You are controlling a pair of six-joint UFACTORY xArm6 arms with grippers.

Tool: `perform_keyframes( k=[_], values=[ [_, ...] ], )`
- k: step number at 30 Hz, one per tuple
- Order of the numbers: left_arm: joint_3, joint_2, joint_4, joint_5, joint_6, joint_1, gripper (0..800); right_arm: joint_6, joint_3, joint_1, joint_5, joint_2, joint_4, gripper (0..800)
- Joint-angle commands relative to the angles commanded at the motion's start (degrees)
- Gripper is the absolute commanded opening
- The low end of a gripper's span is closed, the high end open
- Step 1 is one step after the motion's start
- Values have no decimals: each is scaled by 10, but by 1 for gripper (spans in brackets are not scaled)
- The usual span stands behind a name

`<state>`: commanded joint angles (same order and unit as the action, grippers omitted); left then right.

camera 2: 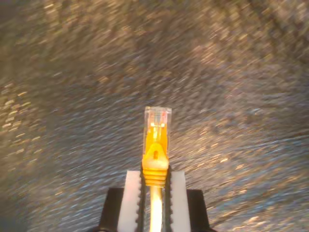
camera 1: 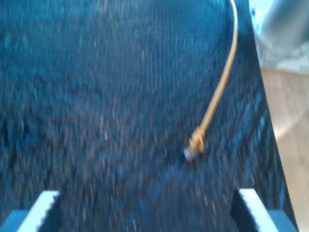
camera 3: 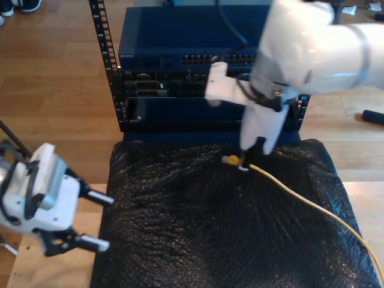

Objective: Grab the cable and plug it in

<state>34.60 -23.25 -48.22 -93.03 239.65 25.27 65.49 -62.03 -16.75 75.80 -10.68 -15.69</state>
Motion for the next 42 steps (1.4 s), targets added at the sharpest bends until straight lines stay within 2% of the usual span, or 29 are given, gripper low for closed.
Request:
perform_keyframes(
  k=[4,8,13,17,21,30,40,42],
  values=[
    [7,22,-30,5,1,-31,800,16,32,27,4,-47,-16,3],
    [27,31,-49,15,5,-70,800,16,41,33,8,-79,-17,3],
    [70,58,-56,16,52,-117,800,17,46,40,22,-109,-27,3],
    [98,76,-99,16,76,-149,800,17,46,41,28,-121,-47,3],
    [110,77,-144,16,75,-164,800,18,45,42,32,-125,-55,3],
    [143,115,-154,9,76,-191,800,17,45,39,33,-126,-75,3],
    [152,120,-177,9,79,-239,790,17,52,34,33,-124,-77,3],
    [152,120,-177,9,79,-246,757,16,52,33,33,-124,-77,3]
  ],
)
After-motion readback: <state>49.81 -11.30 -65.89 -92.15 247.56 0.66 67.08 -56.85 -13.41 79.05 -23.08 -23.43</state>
